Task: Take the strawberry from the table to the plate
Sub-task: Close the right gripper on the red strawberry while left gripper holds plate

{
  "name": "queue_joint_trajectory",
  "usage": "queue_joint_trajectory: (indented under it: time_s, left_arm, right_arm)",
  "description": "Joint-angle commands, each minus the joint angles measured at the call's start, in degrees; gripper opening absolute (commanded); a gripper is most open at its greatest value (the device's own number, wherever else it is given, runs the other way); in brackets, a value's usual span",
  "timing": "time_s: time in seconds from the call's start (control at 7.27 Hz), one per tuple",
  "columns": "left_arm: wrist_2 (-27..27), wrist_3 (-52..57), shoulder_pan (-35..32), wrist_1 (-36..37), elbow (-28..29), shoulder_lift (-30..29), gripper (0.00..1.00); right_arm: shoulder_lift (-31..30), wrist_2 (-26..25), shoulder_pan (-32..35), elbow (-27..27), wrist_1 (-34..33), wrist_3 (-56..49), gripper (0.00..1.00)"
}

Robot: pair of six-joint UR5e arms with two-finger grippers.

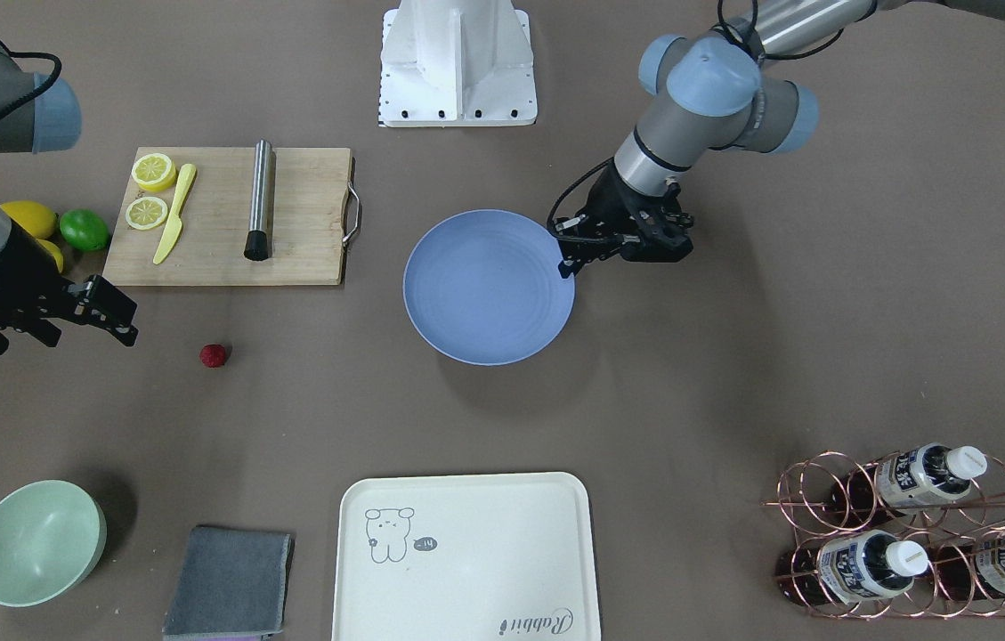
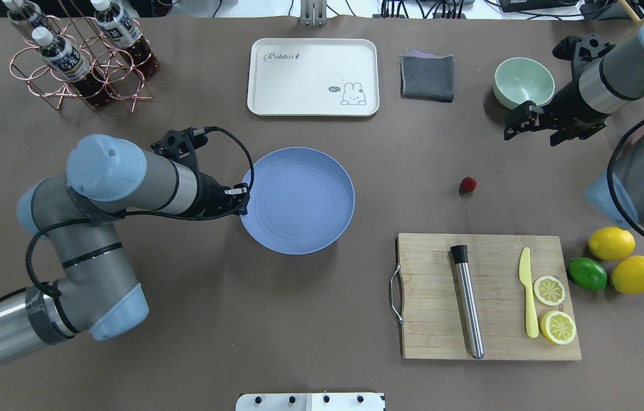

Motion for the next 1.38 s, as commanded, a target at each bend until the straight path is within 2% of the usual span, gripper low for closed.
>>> queue_joint_trajectory:
  time_s: [0.0, 0.28, 0.41, 0.55, 0.69, 1.1, 1.24]
  left_arm:
    - [2.91, -0.22, 2.25, 0.05, 1.46, -0.76, 0.00]
    - [2.92, -0.05, 2.33, 0.05, 1.81, -0.76, 0.00]
    - [2.92, 0.13, 2.33, 0.05, 1.81, -0.67, 0.91]
    - [2.92, 0.22, 1.99, 0.05, 1.46, -0.50, 0.98]
    - [2.83, 0.22, 1.37, 0.05, 1.20, -0.58, 0.98]
    - [2.74, 0.57, 0.14, 0.05, 1.28, -0.41, 0.98]
    - [2.74, 0.66, -0.12, 0.05, 1.28, -0.41, 0.98]
  right_arm:
    - [0.31, -3.02, -3.30, -0.10, 0.06, 2.79, 1.00]
    - [0.92, -5.30, -6.20, -0.80, 0.15, 5.07, 1.00]
    - [1.10, -6.28, -6.82, -1.33, 0.50, 5.17, 1.00]
    - [1.62, -6.38, -7.35, -2.12, 0.50, 5.17, 1.00]
    - [2.58, -6.46, -7.79, -3.69, 0.85, 5.17, 1.00]
    - [4.52, -8.22, -9.37, -11.51, 7.44, 5.17, 1.00]
    - [4.70, -8.22, -9.64, -11.62, 7.45, 5.26, 1.00]
